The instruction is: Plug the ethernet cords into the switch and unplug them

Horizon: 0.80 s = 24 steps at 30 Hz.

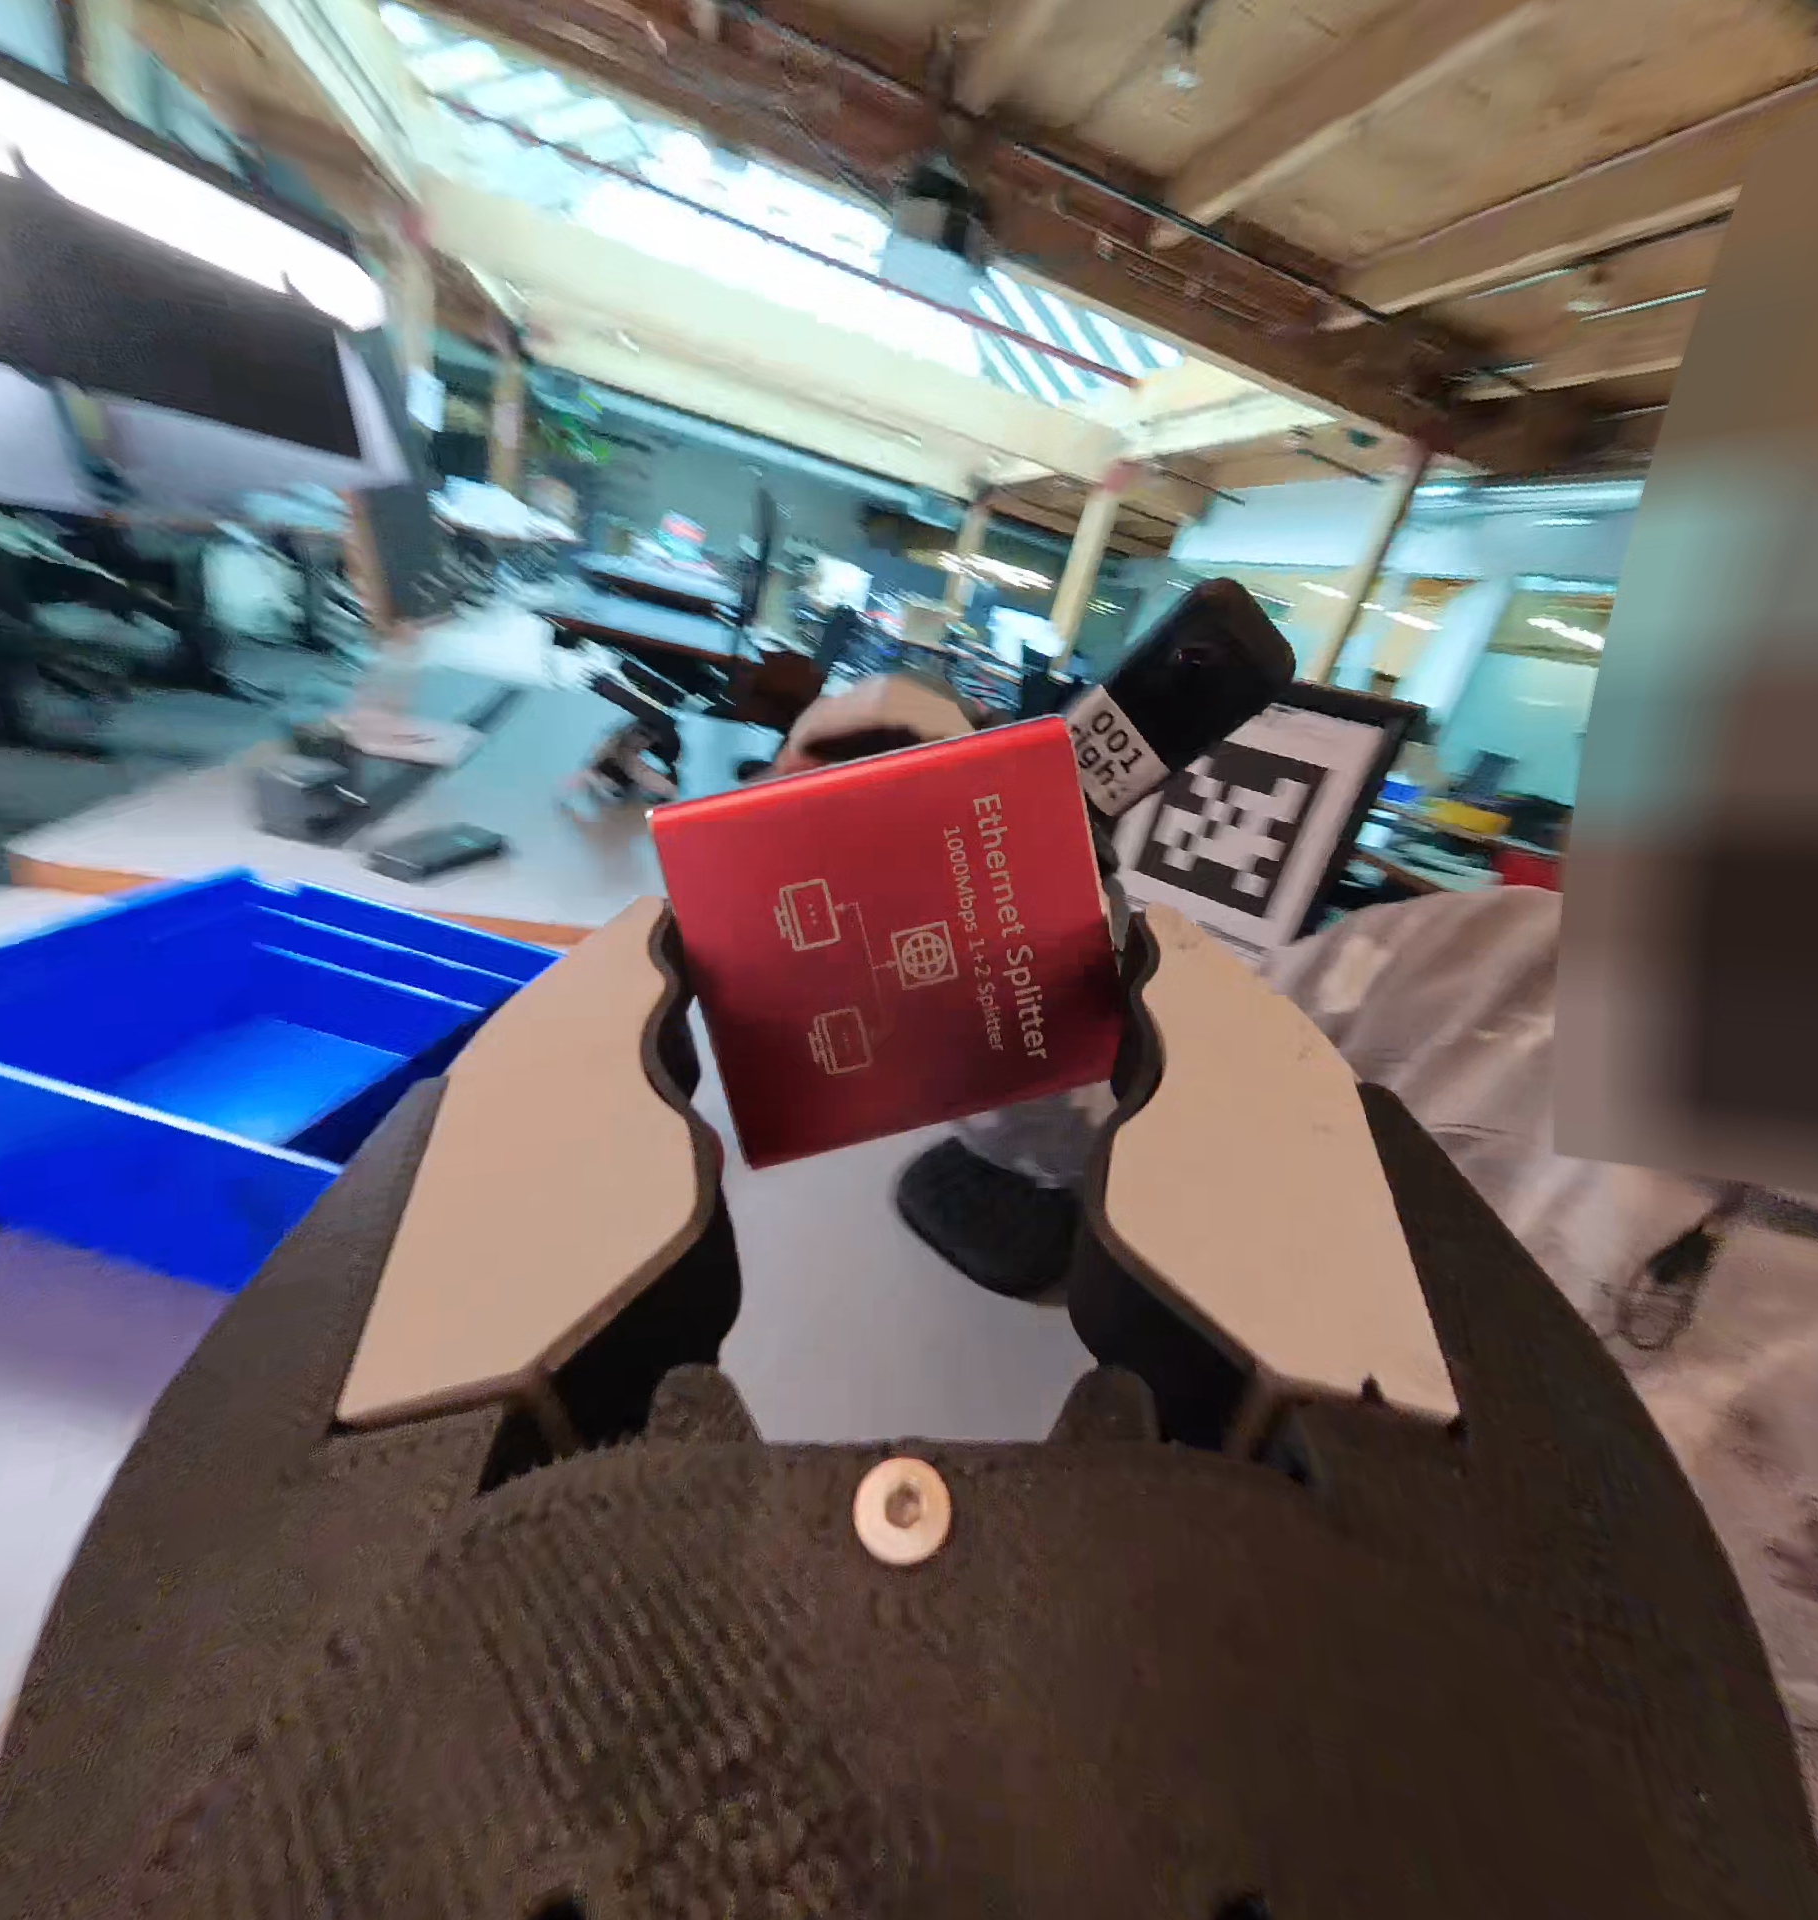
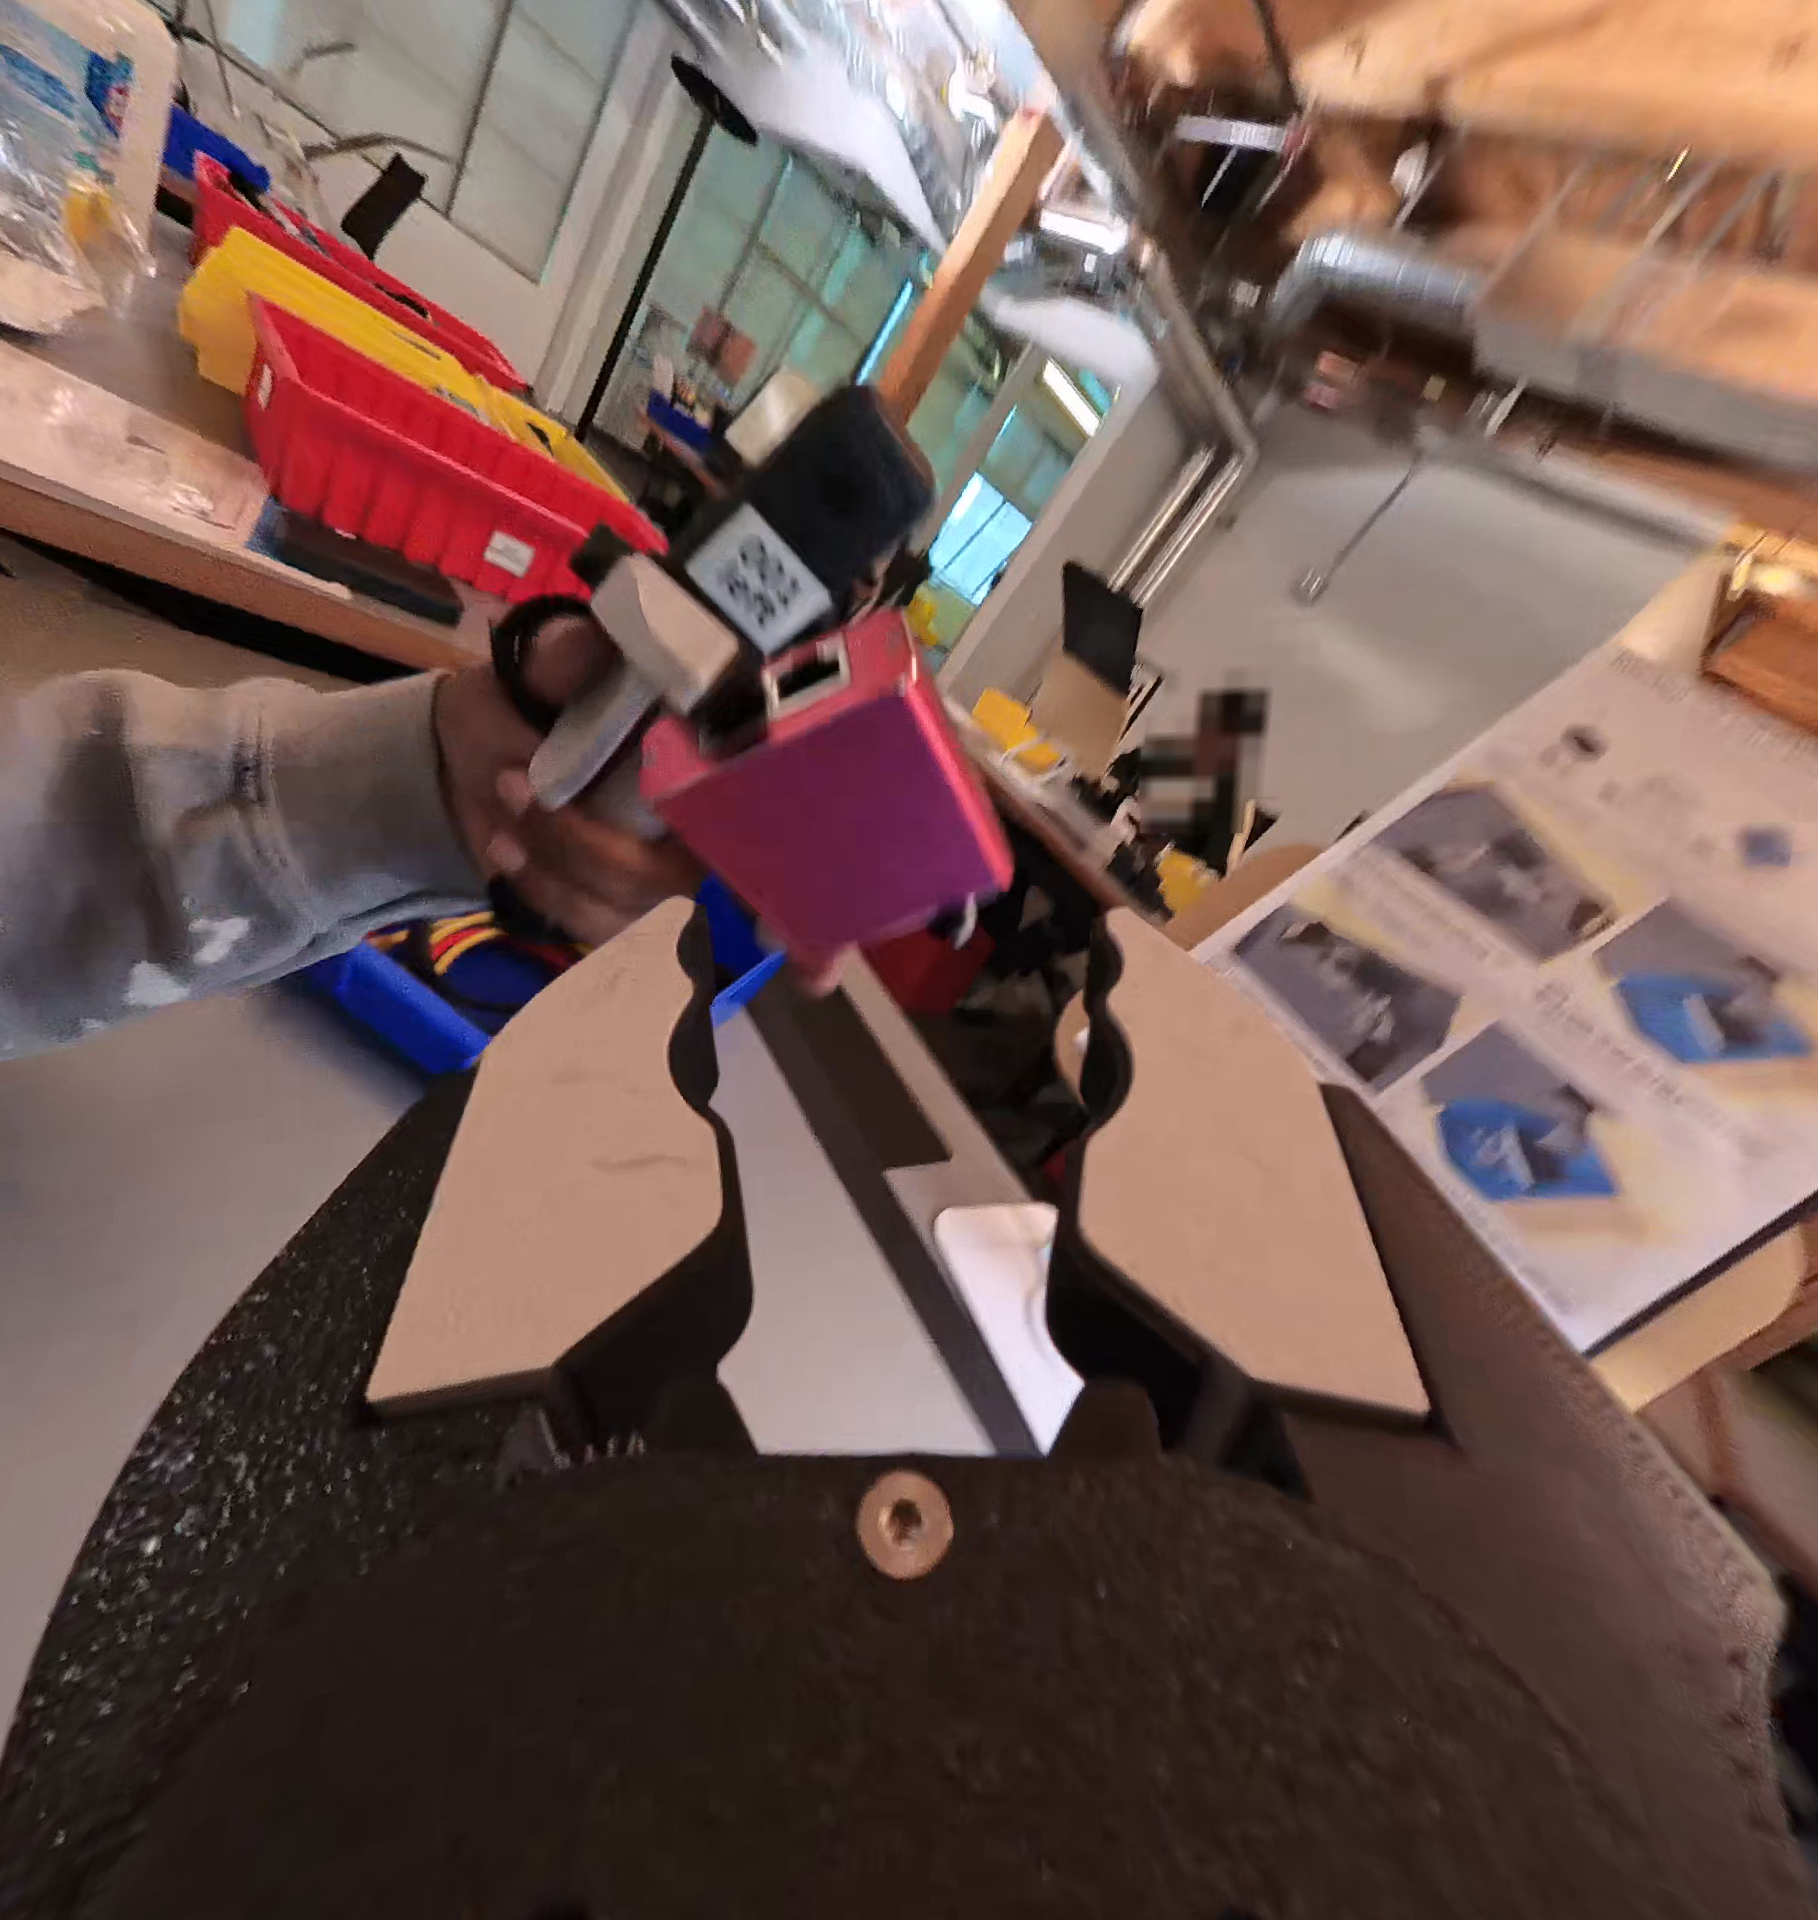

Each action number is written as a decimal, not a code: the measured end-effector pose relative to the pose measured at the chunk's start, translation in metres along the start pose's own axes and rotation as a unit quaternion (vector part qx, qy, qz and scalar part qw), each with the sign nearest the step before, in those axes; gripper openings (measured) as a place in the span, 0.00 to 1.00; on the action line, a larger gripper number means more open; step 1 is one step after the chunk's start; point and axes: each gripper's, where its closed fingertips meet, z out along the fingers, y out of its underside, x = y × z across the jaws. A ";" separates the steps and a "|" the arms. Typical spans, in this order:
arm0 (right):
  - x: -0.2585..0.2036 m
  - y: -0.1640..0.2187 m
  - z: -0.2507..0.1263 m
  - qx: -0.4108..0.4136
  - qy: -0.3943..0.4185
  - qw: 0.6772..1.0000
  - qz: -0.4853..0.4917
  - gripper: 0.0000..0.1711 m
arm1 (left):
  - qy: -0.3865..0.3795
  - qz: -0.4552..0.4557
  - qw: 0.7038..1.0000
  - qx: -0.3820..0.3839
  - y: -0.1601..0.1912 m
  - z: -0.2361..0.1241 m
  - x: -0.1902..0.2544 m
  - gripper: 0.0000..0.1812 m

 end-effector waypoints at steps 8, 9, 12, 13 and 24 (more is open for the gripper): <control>-0.055 0.012 -0.016 -0.007 -0.124 0.981 -0.153 0.42 | 0.144 -0.033 0.980 -0.136 0.065 0.037 0.043 0.44; -0.063 0.012 -0.017 -0.009 -0.138 0.977 -0.161 0.38 | 0.147 -0.032 0.978 -0.144 0.069 0.040 0.044 0.44; -0.077 0.014 -0.018 -0.013 -0.143 0.963 -0.228 0.26 | 0.168 -0.045 0.973 -0.151 0.074 0.045 0.050 0.44; -0.077 0.014 -0.018 -0.018 -0.134 0.959 -0.250 0.23 | 0.168 -0.054 0.973 -0.148 0.073 0.045 0.050 0.43; -0.034 0.047 -0.022 -0.093 -0.119 0.981 -0.120 0.17 | -0.163 0.180 0.959 -0.147 0.034 0.025 0.004 0.32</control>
